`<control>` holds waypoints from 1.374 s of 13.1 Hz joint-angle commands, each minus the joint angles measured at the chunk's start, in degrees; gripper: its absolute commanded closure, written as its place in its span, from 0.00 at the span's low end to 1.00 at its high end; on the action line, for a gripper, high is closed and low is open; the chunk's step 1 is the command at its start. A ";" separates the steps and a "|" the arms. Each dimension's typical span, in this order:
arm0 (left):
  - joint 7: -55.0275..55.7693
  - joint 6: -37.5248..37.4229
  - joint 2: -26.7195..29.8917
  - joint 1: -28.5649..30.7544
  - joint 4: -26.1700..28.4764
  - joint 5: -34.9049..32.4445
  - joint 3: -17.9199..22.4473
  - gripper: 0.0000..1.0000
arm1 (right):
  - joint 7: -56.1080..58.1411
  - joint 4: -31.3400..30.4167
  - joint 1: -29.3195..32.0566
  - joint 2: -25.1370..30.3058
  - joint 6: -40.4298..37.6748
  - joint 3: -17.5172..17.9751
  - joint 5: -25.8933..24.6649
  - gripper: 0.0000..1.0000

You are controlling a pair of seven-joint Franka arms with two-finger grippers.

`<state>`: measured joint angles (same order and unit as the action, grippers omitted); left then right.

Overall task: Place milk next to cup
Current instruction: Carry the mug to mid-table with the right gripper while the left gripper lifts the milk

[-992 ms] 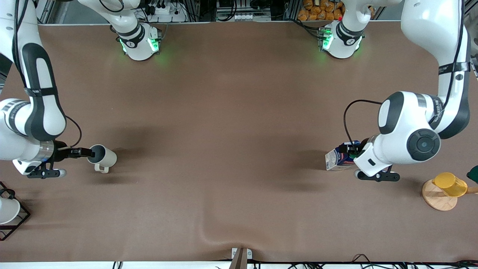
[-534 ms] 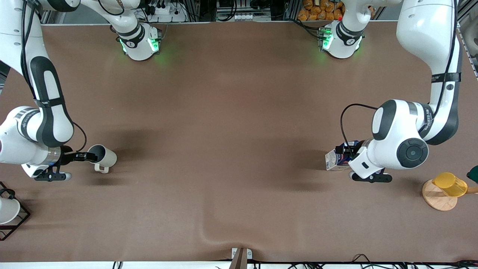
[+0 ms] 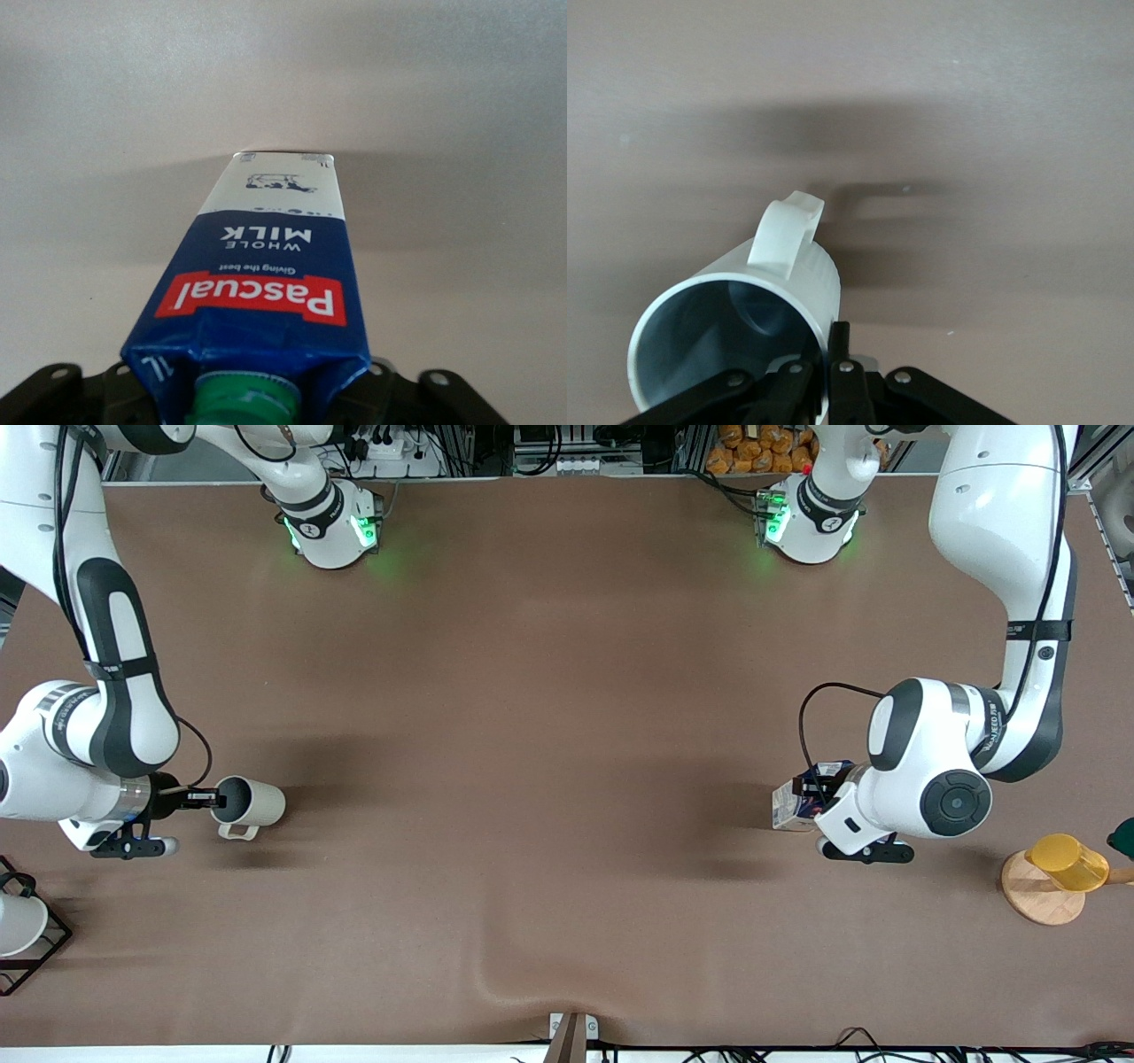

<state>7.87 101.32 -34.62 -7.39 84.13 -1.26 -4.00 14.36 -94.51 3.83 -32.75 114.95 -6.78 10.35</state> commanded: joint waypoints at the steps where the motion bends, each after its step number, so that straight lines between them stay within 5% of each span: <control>1: 1.01 0.55 0.34 0.10 0.25 -1.46 -0.05 1.00 | -10.78 3.27 -4.85 3.56 -8.74 -0.07 0.64 1.00; 8: 1.18 0.46 6.83 0.10 -0.37 -0.67 -0.13 1.00 | -55.70 8.20 -28.93 5.77 -12.30 0.46 0.81 1.00; 18: 9.62 -3.32 10.01 -0.34 -0.28 -1.02 -6.02 1.00 | -85.28 15.68 -47.41 -9.34 10.01 0.54 1.34 1.00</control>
<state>15.98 98.56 -25.46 -7.93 83.19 -1.34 -9.32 -68.84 -82.65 -42.36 -38.36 123.85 -5.56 10.86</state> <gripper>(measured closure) 0.652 0.960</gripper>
